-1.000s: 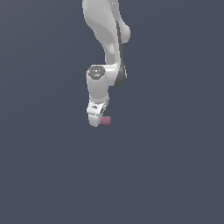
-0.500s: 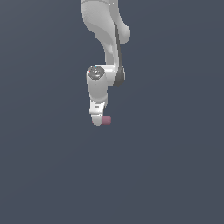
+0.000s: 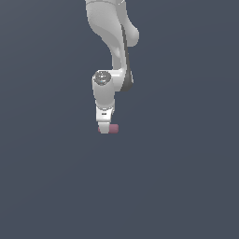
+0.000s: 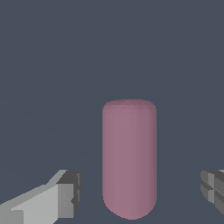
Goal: Pick up the object and move it to a goal position.
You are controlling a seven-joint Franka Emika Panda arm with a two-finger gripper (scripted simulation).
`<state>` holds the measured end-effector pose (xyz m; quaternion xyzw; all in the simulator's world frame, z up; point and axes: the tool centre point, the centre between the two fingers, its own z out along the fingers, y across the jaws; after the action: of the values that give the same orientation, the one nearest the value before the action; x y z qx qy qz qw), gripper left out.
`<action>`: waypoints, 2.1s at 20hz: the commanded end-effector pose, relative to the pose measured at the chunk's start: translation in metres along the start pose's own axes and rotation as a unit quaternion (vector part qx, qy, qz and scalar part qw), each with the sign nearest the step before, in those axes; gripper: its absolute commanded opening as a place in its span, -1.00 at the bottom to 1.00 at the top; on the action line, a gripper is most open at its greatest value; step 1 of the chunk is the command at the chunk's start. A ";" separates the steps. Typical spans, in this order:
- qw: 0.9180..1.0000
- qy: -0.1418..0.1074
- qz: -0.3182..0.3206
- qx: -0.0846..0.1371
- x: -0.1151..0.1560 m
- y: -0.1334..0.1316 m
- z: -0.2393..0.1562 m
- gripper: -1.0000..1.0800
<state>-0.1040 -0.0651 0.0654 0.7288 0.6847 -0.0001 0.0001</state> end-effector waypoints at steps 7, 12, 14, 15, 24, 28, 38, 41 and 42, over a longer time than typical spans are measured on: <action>1.000 0.000 -0.001 0.000 0.000 -0.001 0.023 0.92; 1.000 0.000 -0.002 0.000 0.000 -0.001 0.043 0.92; 1.000 0.000 -0.002 0.000 0.000 -0.001 0.048 0.92; 1.000 0.000 -0.003 0.000 0.000 -0.001 0.049 0.92; 1.000 0.000 -0.003 0.000 0.000 -0.001 0.050 -1.00; 1.000 0.000 -0.003 -0.001 0.000 -0.001 0.049 -1.00; 1.000 0.000 -0.003 0.000 0.018 0.007 0.022 -1.00; 1.000 0.000 -0.003 0.000 0.029 0.012 0.004 -1.00; 1.000 0.000 -0.003 0.000 0.034 0.014 -0.003 -1.00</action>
<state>-0.0913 -0.0388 0.0581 0.7268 0.6868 -0.0003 0.0002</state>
